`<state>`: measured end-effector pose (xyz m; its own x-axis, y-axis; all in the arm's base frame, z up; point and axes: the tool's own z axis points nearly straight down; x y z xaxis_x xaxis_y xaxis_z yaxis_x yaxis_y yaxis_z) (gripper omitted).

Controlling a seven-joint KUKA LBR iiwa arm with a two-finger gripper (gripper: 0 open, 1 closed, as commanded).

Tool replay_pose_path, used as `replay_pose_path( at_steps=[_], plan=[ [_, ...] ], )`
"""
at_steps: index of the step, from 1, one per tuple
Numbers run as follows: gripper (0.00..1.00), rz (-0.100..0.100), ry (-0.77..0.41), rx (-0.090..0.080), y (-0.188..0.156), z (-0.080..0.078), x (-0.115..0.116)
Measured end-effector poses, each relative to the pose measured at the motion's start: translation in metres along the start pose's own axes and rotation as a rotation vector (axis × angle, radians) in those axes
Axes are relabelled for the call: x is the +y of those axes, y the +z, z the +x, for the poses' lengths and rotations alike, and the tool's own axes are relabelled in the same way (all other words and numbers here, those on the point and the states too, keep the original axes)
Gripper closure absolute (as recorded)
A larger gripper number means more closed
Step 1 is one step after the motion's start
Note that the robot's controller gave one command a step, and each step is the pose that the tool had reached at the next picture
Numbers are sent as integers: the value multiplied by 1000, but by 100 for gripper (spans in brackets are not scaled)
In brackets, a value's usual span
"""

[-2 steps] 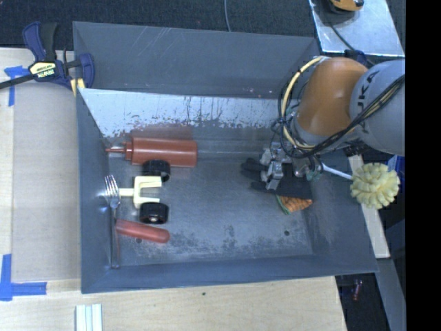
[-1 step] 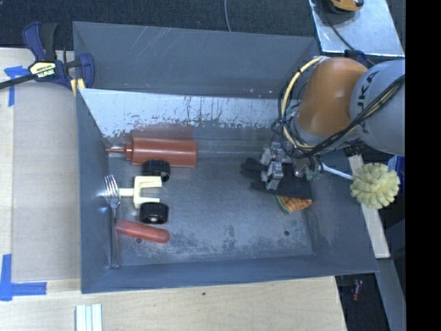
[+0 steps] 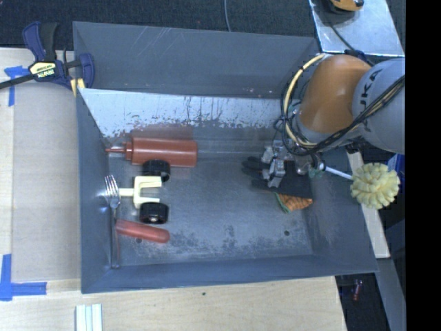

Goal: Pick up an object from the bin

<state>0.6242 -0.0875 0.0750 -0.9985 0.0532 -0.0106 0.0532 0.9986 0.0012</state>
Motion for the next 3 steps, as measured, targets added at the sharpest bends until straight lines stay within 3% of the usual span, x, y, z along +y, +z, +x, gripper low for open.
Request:
replay_pose_path(
  at_steps=[1, 2, 3],
  plan=[
    [100, 0, 16, 1, -58, -2, -3],
    [100, 0, 15, 0, -7, -2, -10],
    [100, -3, 101, -15, 4, -2, -33]
  ],
)
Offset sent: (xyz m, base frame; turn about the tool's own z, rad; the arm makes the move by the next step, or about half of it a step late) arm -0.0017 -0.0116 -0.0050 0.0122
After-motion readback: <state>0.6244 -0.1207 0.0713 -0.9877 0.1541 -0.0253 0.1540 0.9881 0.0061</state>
